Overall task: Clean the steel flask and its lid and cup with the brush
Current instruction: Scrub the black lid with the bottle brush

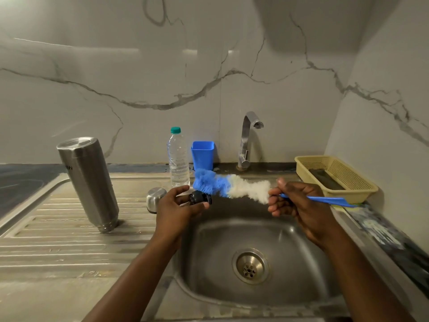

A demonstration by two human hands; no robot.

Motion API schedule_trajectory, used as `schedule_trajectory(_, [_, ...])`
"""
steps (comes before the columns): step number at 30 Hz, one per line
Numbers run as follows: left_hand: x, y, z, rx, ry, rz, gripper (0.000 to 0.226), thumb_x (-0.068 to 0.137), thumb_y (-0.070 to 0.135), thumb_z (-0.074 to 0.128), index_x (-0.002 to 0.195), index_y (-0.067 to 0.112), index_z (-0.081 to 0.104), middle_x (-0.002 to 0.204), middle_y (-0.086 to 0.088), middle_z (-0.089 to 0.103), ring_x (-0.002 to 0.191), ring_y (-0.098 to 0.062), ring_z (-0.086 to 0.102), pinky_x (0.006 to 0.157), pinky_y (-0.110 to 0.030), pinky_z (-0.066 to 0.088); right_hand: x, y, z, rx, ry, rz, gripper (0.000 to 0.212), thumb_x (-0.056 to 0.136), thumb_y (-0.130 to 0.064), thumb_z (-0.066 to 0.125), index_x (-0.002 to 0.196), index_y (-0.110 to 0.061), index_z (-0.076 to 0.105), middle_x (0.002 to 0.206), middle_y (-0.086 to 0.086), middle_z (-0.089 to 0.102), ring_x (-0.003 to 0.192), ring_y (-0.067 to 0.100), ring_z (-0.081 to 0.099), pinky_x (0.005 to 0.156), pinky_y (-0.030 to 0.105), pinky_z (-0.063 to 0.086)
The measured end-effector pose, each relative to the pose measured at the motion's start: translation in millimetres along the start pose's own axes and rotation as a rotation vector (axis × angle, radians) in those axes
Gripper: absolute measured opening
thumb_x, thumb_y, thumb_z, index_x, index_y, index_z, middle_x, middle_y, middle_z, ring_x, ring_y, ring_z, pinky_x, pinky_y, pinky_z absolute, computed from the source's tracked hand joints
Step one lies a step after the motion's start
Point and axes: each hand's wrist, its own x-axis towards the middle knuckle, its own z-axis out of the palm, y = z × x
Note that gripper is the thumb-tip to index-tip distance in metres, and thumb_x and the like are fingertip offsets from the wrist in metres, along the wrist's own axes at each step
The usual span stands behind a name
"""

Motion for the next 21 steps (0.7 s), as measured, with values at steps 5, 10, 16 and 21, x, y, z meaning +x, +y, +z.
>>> schedule_trajectory(5, [-2.0, 6.1, 1.1, 0.209, -0.026, 0.081, 0.107, 0.062, -0.001, 0.098, 0.153, 0.023, 0.046, 0.098, 0.014, 0.073, 0.079, 0.008, 0.074, 0.073, -0.020, 0.058, -1.1, 0.3, 3.3, -0.069, -0.045, 0.015, 0.034, 0.098, -0.027, 0.061, 0.094, 0.003, 0.076, 0.084, 0.026, 0.074, 0.069, 0.031, 0.073, 0.062, 0.032, 0.062])
schedule_trajectory(10, [-1.4, 9.7, -1.8, 0.259, -0.047, 0.130, 0.111, 0.066, -0.007, 0.094, 0.159, 0.021, 0.039, 0.101, 0.018, 0.073, 0.080, 0.011, 0.072, 0.069, -0.013, 0.057, -2.3, -5.3, -4.5, 0.002, -0.020, 0.017, 0.034, 0.097, -0.027, 0.061, 0.090, 0.003, 0.077, 0.082, 0.028, 0.072, 0.065, 0.030, 0.072, 0.058, 0.031, 0.062])
schedule_trajectory(16, [-6.2, 9.1, 1.6, 0.264, -0.050, 0.158, 0.108, 0.069, -0.010, 0.091, 0.158, 0.024, 0.041, 0.101, 0.021, 0.071, 0.087, 0.009, 0.069, 0.084, -0.023, 0.060, -3.1, -5.5, 0.0, -0.042, -0.054, 0.014, 0.035, 0.098, -0.027, 0.061, 0.092, 0.004, 0.076, 0.083, 0.028, 0.073, 0.067, 0.031, 0.072, 0.060, 0.032, 0.062])
schedule_trajectory(21, [-7.9, 6.9, 2.0, 0.220, -0.054, 0.171, 0.099, 0.074, -0.015, 0.084, 0.155, 0.027, 0.046, 0.120, 0.006, 0.072, 0.099, -0.001, 0.071, 0.093, -0.036, 0.063, -3.5, -5.6, -1.9, -0.005, -0.029, 0.015, 0.038, 0.094, -0.030, 0.063, 0.089, 0.005, 0.076, 0.080, 0.029, 0.072, 0.062, 0.031, 0.071, 0.056, 0.032, 0.061])
